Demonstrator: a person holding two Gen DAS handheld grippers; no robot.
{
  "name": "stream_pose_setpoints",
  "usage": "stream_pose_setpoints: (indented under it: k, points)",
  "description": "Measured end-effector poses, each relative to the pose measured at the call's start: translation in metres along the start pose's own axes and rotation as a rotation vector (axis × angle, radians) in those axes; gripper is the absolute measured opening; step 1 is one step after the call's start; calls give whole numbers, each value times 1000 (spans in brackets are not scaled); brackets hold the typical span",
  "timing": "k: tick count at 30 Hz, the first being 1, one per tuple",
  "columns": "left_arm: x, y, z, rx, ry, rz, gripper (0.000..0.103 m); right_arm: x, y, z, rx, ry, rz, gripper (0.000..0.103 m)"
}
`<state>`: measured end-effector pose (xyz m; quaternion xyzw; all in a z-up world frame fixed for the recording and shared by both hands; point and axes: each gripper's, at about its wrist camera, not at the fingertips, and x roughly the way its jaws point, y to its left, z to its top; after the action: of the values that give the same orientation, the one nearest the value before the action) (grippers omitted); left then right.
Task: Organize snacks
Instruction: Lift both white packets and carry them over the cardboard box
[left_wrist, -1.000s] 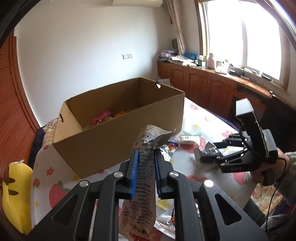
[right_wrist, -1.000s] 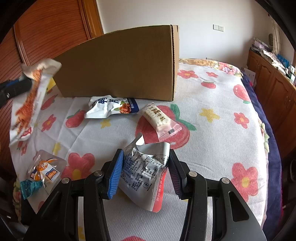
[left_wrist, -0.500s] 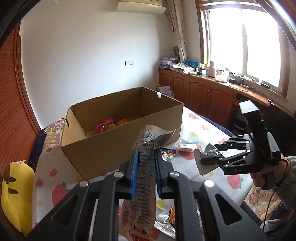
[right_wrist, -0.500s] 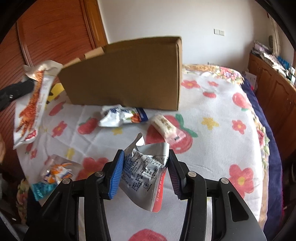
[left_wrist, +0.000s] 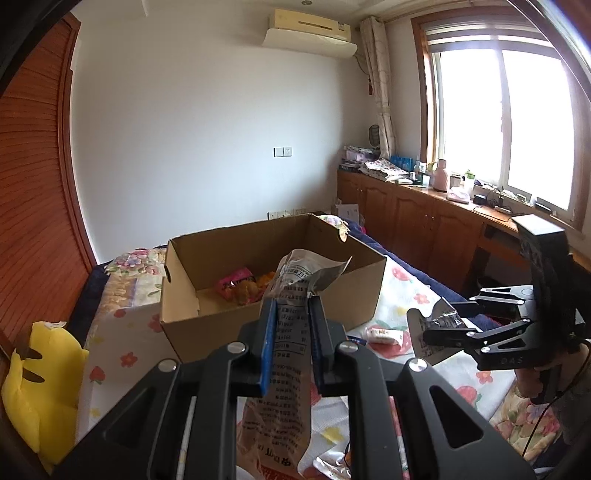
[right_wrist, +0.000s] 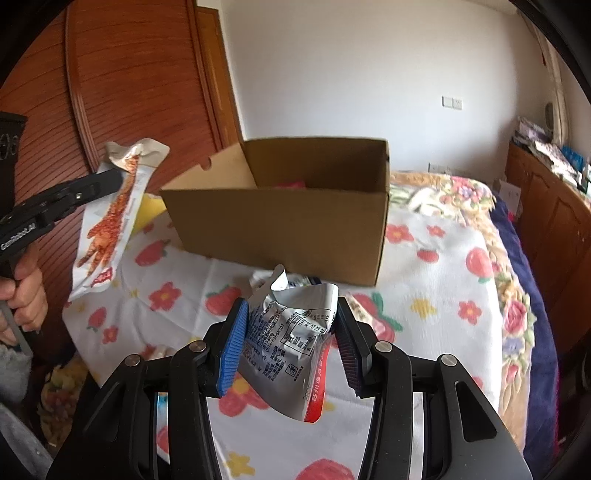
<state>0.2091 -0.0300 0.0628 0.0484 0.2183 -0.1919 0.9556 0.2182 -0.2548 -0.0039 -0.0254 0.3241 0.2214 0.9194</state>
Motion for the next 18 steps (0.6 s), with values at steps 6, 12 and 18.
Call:
stream_pose_setpoints:
  k: [6,12,18]
  points:
    - [-5,4,14,7,-30,10,14,-14,11,21,-35,-49,13,46]
    - [-1,8,29,11,-54,18,14,-21,19,45,-74,-90,24,46]
    - [14,16,49,13,-77,32,14,-13,21,72,-112,-112,29,47]
